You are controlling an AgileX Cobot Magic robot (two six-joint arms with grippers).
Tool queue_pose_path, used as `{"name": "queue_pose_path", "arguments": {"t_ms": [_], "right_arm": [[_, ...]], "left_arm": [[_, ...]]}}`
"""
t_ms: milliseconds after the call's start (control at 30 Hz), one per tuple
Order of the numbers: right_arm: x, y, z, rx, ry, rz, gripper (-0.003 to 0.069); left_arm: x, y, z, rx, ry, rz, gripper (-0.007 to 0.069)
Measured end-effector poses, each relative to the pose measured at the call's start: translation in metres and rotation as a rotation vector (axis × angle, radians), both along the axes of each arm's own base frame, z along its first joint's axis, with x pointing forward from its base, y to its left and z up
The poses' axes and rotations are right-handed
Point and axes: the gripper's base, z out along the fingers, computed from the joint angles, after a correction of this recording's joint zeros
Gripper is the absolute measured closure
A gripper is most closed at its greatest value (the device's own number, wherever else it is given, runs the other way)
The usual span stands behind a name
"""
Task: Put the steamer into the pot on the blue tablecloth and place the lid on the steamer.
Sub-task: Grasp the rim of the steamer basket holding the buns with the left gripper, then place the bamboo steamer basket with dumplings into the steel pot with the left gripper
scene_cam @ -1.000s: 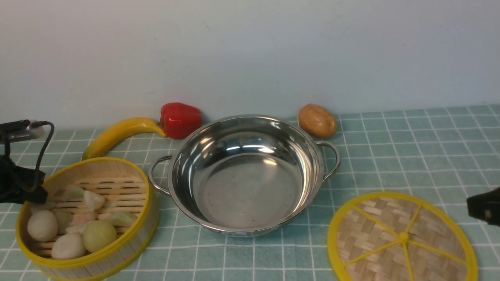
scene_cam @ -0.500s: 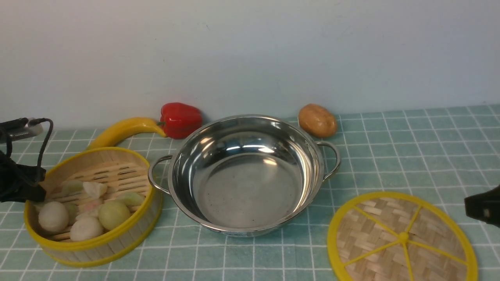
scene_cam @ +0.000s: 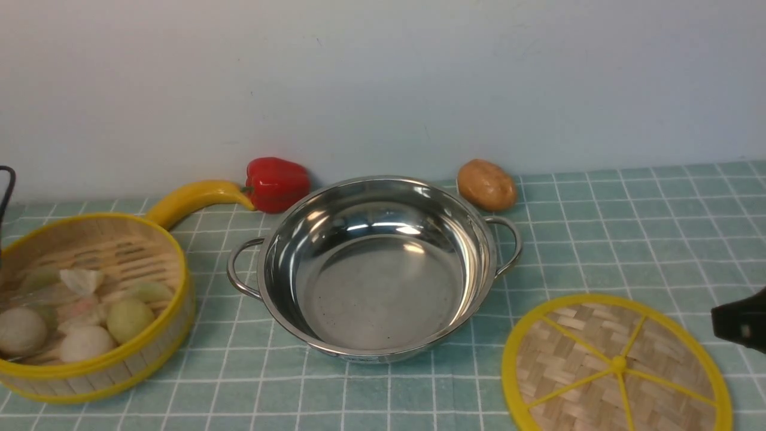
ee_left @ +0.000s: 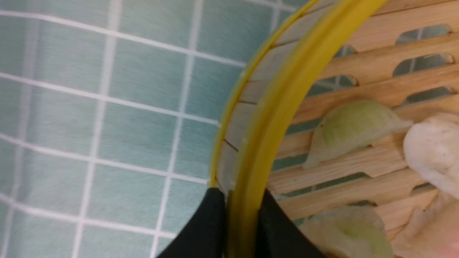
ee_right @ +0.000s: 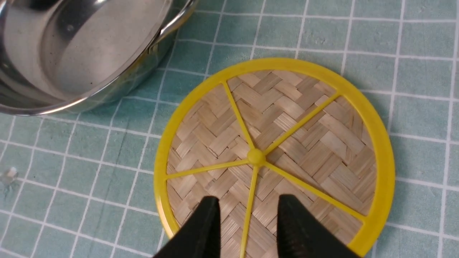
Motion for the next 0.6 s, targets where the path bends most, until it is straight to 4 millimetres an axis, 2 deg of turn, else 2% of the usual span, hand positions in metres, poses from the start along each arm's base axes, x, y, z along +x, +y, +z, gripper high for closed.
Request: {"name": "queue_pose_path", "arguments": {"t_ms": [133, 367, 500, 533, 567, 600], "right_arm": [[-0.002, 0.000, -0.001, -0.001, 0.018, 0.008, 0.0417], [-0.003, 0.001, -0.002, -0.004, 0.031, 0.016, 0.0417], [-0.003, 0.001, -0.002, -0.014, 0.035, 0.030, 0.0417], [-0.004, 0.001, -0.003, -0.017, 0.044, 0.038, 0.0417], [-0.004, 0.001, -0.003, -0.017, 0.044, 0.038, 0.0417], [-0.005, 0.001, -0.003, -0.019, 0.047, 0.042, 0.0417]], "left_arm": [[-0.008, 0.002, 0.019, -0.008, -0.046, 0.042, 0.0551], [-0.010, -0.008, 0.032, -0.066, -0.056, 0.035, 0.0551], [0.004, -0.021, 0.058, -0.067, -0.069, -0.022, 0.0551], [0.012, -0.033, 0.075, -0.076, -0.075, -0.056, 0.0551], [0.014, -0.034, 0.077, -0.073, -0.081, -0.061, 0.0551], [0.023, -0.050, 0.093, -0.069, -0.101, -0.105, 0.0551]]}}
